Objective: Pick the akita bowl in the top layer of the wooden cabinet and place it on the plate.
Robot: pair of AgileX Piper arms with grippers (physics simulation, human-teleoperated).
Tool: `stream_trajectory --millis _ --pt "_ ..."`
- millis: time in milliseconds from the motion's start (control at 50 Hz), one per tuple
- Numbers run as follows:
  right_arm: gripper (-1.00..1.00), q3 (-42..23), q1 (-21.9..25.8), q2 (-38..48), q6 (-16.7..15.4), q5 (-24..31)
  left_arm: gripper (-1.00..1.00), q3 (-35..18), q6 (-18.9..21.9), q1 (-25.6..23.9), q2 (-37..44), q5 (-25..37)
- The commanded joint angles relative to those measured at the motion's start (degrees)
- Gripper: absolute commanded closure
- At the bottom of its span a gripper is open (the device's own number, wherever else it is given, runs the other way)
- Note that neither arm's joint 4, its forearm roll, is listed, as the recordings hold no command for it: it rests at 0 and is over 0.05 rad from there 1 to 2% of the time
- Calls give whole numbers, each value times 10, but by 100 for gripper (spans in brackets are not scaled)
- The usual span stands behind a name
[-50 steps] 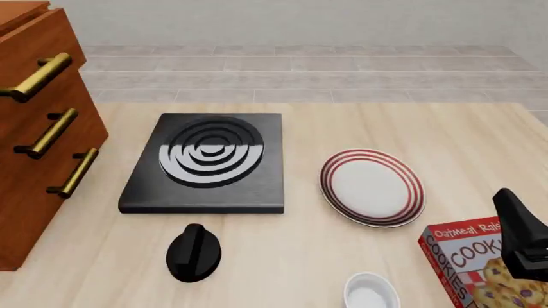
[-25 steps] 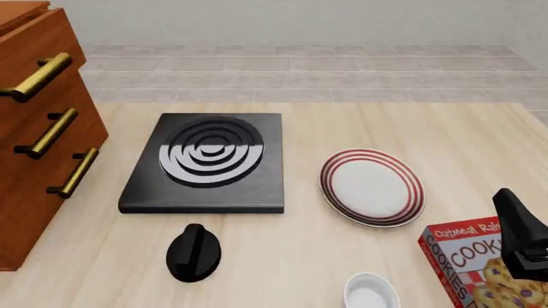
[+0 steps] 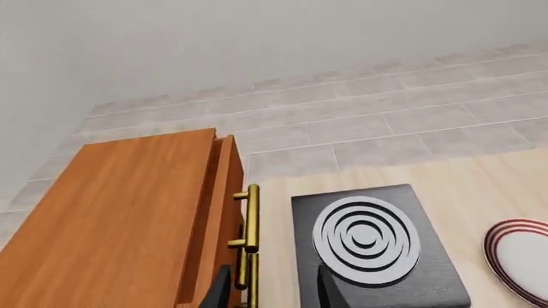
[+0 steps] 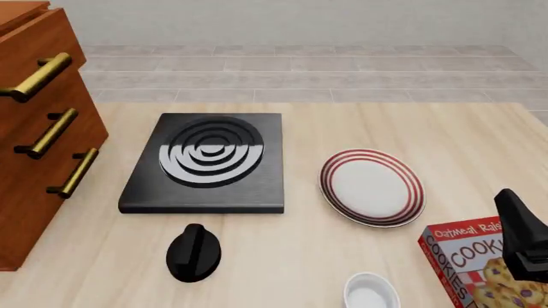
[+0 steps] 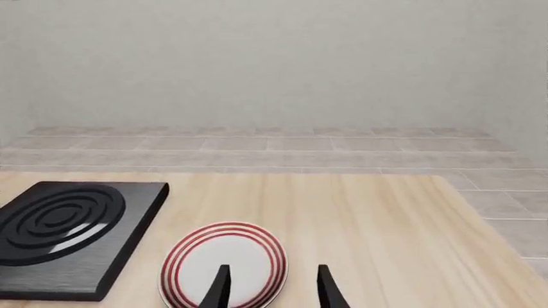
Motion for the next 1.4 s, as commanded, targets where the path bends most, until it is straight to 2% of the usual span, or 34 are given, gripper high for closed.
stream_trajectory --millis 20,200,320,360,380,400,580,640,760,980,1040,1080,1140,1400 --pt "-100 0 0 0 5 0 -100 -45 17 13 24 51" --pt "-100 0 3 2 5 -1 -100 -72 14 -2 39 88" --pt "-100 0 2 0 3 1 -100 -78 -15 -16 53 108" --pt "-100 -1 3 -1 3 3 -100 -80 -12 -14 56 112" --pt "-100 -1 3 -2 3 3 -100 -85 -29 -27 66 121" --pt "-100 -1 3 -2 4 4 -100 -91 2 4 66 124" --pt "-100 -1 4 -3 4 5 -100 -111 11 10 85 145" --pt "-100 -2 4 -8 3 10 -100 -99 -6 10 99 150" --pt "-100 -1 5 1 4 1 -100 -96 22 35 104 155" --pt "-100 0 6 10 4 -7 -100 -120 13 28 127 181" --pt "-100 0 6 10 4 -7 -100 -131 0 22 137 193" --pt "-100 0 6 11 4 -8 -100 -133 -24 11 147 203" --pt "-100 0 6 11 5 -8 -100 -139 -4 29 148 204" --pt "-100 0 4 11 6 -6 -100 -154 4 51 166 224"
